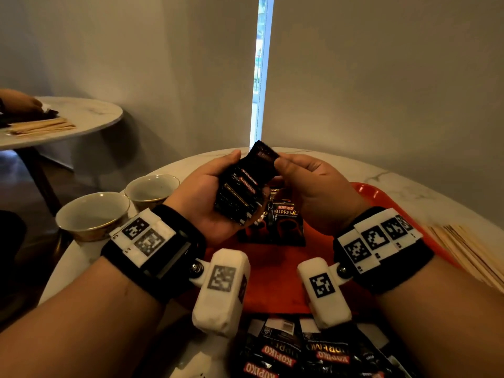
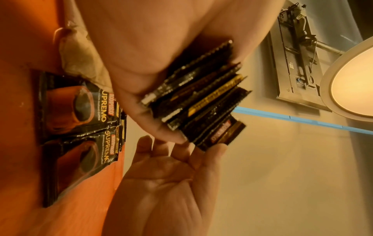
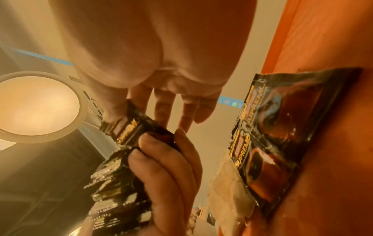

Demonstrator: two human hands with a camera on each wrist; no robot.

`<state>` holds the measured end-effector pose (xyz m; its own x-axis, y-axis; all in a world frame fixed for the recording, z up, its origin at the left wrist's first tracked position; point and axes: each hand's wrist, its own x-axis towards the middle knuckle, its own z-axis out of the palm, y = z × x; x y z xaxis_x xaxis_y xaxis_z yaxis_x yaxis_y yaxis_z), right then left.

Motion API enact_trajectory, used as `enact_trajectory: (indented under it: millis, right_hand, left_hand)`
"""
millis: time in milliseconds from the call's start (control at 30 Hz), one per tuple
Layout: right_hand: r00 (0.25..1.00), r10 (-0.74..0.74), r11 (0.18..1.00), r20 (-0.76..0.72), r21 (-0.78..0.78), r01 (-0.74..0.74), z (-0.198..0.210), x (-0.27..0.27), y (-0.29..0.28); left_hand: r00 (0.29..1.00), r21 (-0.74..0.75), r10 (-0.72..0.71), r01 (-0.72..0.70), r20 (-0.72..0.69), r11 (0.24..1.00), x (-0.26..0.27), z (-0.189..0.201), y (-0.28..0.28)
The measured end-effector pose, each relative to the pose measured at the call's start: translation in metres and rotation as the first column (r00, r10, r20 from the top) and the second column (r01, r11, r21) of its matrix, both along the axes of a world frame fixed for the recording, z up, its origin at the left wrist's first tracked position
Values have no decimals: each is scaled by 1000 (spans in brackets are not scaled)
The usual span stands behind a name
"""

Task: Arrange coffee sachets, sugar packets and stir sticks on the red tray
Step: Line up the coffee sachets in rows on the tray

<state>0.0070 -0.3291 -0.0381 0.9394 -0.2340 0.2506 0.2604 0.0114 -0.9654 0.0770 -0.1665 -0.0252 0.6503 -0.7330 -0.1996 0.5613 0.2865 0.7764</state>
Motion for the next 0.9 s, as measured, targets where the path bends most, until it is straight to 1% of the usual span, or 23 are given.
enact_trajectory:
  millis: [100,167,233,267,333,367,433,500,533,700,800,900]
  right_hand:
    - [988,-150,988,22,28,149,4,-2,6]
    - [961,-273,962,48,43,271,4,-1,7]
    - [934,-357,933,29,66,355,3,2,3]
    - [927,-375,925,1,74,373,2,3,0]
    - [923,-377,923,-78,60,381,-1,6,-4]
    - [920,-373,926,-122,15,377,-3,7,-6]
    - [908,-367,930,-201,-99,354,-6,8,-7]
    - [897,-355,933,-264,-153,324,-7,6,-6]
    - [892,-349,935,-286,-167,312,-7,5,-5]
    - [865,-346,933,-362,-229,277,-9,4,-4]
    - [852,-340,933,-398,-255,254,-11,6,-1]
    - [849,-348,926,-397,-287,245,-11,7,2]
  left_hand:
    - [1000,39,-9,8,13,999,-4,3,3]
    - [1000,77,-12,10,23,997,-4,5,8]
    - [998,119,18,-25,61,993,2,10,16]
    - [995,133,46,-58,88,989,5,14,21]
    - [986,148,95,-115,135,982,12,21,27]
    - [982,157,108,-132,154,979,14,27,28]
    - [980,180,73,-107,184,978,12,36,25]
    - [985,211,15,-52,174,976,4,39,18]
    - [987,226,10,-47,160,973,3,36,15]
    - [991,221,65,-89,115,971,4,6,11]
    - [991,211,51,-77,124,975,6,1,12]
    - [992,192,30,-53,120,980,5,2,11]
